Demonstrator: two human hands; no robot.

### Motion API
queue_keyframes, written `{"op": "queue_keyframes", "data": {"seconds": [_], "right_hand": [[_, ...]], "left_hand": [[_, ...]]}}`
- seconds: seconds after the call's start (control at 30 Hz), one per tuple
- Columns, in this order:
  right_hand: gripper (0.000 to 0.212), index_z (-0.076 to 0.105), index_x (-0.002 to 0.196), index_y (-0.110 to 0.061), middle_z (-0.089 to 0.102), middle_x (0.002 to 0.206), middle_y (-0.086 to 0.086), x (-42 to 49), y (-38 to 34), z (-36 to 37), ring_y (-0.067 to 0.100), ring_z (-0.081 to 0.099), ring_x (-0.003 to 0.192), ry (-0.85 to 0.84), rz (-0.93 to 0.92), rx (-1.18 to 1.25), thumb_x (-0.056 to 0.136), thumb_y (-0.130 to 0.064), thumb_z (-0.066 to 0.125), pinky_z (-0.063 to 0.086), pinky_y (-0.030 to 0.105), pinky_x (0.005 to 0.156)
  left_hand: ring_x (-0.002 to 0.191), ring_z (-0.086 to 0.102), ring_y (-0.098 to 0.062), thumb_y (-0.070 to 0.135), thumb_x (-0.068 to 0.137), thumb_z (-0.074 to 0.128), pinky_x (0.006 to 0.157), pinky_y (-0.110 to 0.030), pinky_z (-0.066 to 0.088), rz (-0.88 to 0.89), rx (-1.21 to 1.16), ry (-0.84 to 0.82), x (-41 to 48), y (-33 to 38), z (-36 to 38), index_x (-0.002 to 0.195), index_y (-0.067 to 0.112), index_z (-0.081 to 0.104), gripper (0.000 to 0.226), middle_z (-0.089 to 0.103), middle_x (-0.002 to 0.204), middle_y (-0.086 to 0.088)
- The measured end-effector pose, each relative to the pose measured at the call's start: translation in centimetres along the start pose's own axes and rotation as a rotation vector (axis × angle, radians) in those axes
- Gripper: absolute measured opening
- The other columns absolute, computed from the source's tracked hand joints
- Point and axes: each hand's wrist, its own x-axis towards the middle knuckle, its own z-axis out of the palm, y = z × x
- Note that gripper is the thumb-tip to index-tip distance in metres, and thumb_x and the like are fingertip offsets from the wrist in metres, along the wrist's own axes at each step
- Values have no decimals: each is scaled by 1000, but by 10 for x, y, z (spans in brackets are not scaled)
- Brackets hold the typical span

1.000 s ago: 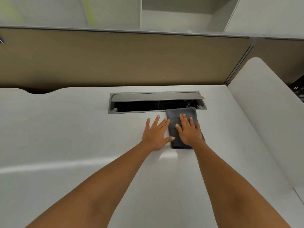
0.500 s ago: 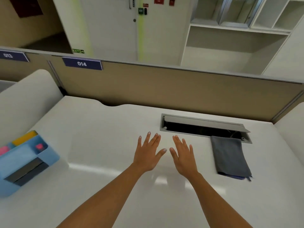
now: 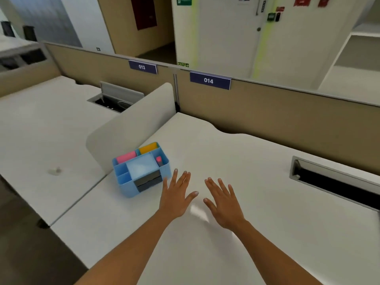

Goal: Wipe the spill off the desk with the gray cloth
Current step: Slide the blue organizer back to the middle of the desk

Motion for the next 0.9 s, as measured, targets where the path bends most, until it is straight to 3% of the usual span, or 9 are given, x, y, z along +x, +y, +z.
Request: {"op": "queue_keyframes", "data": {"seconds": [0.2,0.37,0.5,0.67,0.83,0.9], "right_hand": [[65,-7,151,-34,-8,160,-12,50,-55,12,15,-12,147,-59,-77,-68,96,-61,16,-16,37,113],[68,-6,152,-29,-8,161,-8,90,-99,14,18,-11,148,-84,-163,-125,98,-55,26,-12,39,115],[69,-9,151,-29,-9,161,-6,110,-118,15,20,-11,148,-123,-163,-163,99,-53,29,-9,42,117],[68,-3,152,-31,-3,162,-6,118,-123,20,21,-4,149,-127,-141,-167,98,-51,35,-8,44,117],[55,22,146,-34,23,158,-5,125,-129,14,22,19,145,-46,-130,-125,97,-40,47,4,46,118],[52,29,143,-35,33,153,-4,130,-133,11,21,26,142,-12,-137,-81,96,-35,51,9,46,118]], "left_hand": [[149,-12,-26,61,93,38,117,-52,-7,-155,74,23,-16,-84,-15,153,23,-6,84,-4,163,0],[149,-7,-30,62,91,42,117,-54,-5,-261,134,23,-24,-127,-23,152,28,-6,85,0,163,-3],[148,12,-31,55,94,44,118,-52,-2,-296,142,7,-25,-142,-22,152,28,10,73,15,161,-6],[136,36,-27,42,96,52,120,-41,11,-346,-44,84,-22,-149,-13,151,27,22,64,56,134,-5],[121,50,-21,16,95,57,118,-52,4,-332,-165,114,-17,-160,-10,146,28,35,57,65,119,-2],[117,53,-24,10,92,61,117,-52,18,-316,-333,173,-16,-159,-7,139,25,48,51,66,116,-7]]}}
